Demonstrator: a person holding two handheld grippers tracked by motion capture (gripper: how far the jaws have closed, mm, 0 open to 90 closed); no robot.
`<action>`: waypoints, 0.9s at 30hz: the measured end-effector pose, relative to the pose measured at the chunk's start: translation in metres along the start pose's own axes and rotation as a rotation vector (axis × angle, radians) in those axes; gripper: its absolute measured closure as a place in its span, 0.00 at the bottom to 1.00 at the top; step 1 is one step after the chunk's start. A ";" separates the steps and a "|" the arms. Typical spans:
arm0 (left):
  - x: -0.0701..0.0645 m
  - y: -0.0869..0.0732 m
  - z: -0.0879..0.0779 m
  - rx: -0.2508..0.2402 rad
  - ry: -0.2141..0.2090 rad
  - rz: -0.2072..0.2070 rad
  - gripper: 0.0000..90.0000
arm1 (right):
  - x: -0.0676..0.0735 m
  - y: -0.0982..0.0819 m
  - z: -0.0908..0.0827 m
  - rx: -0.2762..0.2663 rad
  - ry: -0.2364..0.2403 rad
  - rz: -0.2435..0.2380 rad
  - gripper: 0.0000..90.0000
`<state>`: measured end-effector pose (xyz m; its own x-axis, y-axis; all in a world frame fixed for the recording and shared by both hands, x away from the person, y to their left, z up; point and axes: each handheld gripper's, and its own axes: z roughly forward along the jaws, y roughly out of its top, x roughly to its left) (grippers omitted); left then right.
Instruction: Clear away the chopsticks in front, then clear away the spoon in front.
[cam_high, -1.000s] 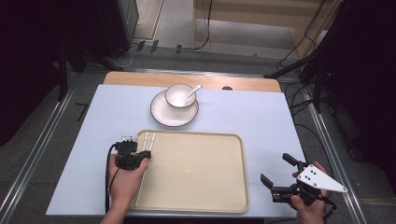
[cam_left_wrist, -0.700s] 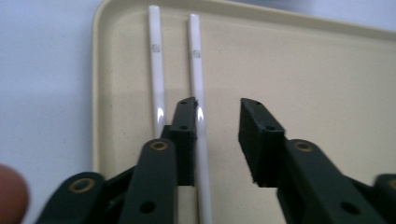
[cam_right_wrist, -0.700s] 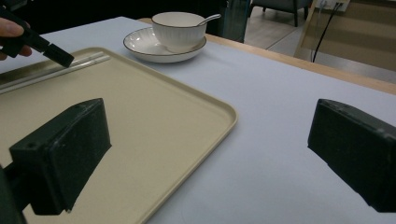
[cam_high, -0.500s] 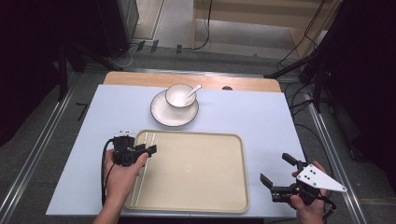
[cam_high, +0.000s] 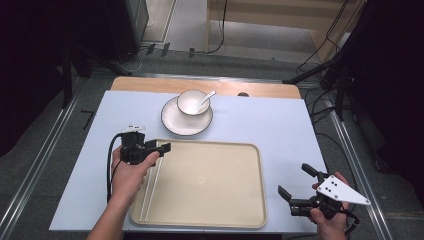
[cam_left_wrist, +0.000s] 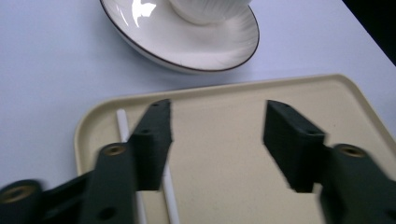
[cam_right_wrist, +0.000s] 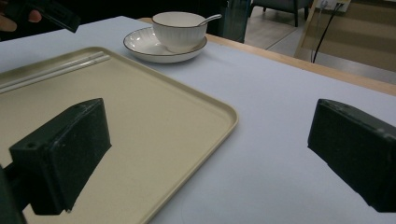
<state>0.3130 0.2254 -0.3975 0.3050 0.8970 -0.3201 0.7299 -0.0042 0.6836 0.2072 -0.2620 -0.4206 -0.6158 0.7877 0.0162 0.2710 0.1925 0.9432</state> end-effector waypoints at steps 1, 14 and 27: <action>0.001 0.002 0.000 0.001 -0.001 -0.008 0.63 | 0.000 0.000 0.000 0.000 0.000 -0.001 0.00; 0.002 0.048 0.019 -0.022 -0.039 0.021 1.00 | 0.000 0.000 0.004 0.009 0.003 0.000 0.00; -0.011 0.086 0.062 -0.025 -0.106 0.070 1.00 | -0.003 -0.002 0.005 0.012 0.002 0.002 0.00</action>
<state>0.4100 0.1873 -0.3761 0.4190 0.8428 -0.3377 0.6892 -0.0531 0.7226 0.2117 -0.2621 -0.4242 -0.6168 0.7869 0.0187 0.2811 0.1981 0.9390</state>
